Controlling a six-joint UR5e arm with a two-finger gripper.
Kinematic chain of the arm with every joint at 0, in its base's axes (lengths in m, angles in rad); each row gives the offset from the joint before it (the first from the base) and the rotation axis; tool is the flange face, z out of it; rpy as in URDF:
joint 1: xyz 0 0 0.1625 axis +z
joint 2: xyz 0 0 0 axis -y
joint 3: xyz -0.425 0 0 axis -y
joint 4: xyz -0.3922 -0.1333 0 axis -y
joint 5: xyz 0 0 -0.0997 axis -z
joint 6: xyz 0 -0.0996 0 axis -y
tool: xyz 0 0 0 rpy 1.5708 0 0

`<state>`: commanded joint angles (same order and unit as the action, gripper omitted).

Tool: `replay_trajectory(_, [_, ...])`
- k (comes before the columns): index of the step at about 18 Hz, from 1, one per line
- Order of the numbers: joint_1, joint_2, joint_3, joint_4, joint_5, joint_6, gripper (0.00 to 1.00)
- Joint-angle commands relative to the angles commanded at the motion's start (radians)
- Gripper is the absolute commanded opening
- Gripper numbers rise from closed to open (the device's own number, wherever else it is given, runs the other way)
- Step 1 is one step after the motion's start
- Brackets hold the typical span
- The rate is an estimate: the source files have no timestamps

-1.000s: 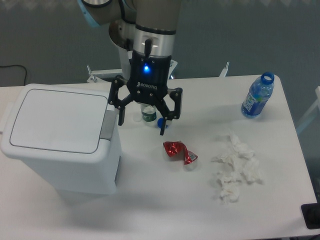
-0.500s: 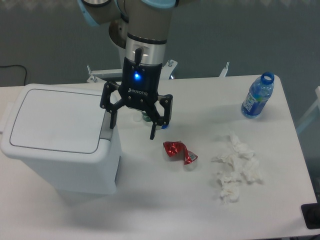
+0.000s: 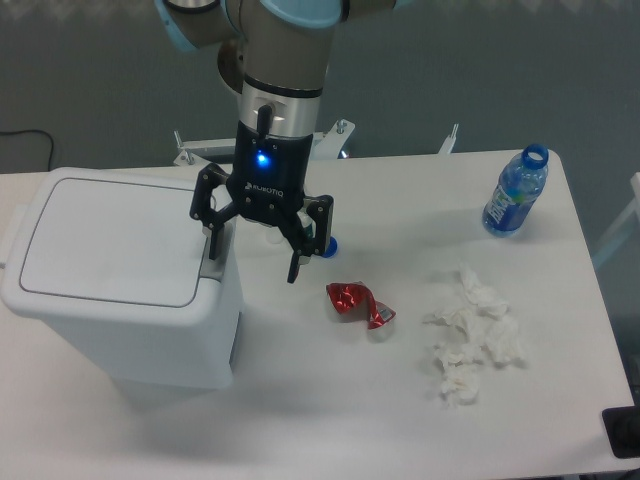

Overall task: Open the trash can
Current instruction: 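Lower the gripper finger against the lid's grey tab and press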

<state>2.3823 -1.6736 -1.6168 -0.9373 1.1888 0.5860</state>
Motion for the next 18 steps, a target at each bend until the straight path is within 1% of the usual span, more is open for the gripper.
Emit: replay_trajectory(18, [0.000,0.000,-0.015,0.002,0.000,0.009,1.00])
